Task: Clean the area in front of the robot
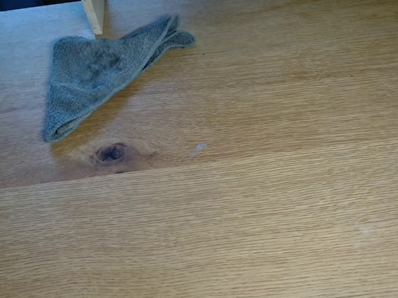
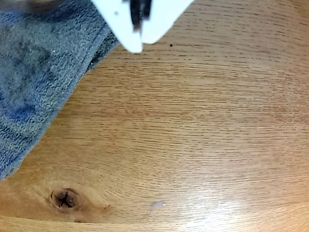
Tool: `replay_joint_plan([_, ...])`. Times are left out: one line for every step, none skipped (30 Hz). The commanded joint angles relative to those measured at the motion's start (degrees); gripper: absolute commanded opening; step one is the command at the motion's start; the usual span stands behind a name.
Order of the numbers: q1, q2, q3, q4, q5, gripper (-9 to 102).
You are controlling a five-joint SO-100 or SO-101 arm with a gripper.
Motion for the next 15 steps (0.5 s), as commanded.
replay_joint_plan([-1.41,-2.37,6.42,-1.49,-4.48,0])
replay_joint_plan([-1.41,-2.37,6.42,-1.49,-4.48,0])
replay_joint_plan([-1.41,-2.37,6.42,-1.49,-4.48,0])
replay_joint_plan([-1.41,-2.37,6.42,-1.41,-4.48,0])
replay_joint_plan([-1.32,-2.37,6.42,-1.41,-4.48,0])
replay_joint_plan([-1.32,-2.37,6.42,-1.41,-4.48,0])
replay_joint_plan([-1.32,-2.37,6.42,-1.41,-4.48,0])
replay_joint_plan([-1.41,-2.37,6.42,-1.41,-4.48,0])
replay_joint_plan([-1.49,-2.37,6.42,-1.41,-4.48,0])
replay_joint_plan([-1.49,-2.37,6.42,-1.41,-4.39,0])
replay_joint_plan([-1.41,-2.37,6.42,-1.41,-4.31,0])
replay_joint_plan([-1.23,-2.29,6.24,-1.32,-4.48,0])
replay_joint_plan([-0.70,-2.72,5.71,-1.76,-4.57,0])
replay_joint_plan([-0.09,-4.04,5.54,-4.31,-5.10,0])
replay_joint_plan([0.88,-4.75,5.10,-7.82,-6.50,0])
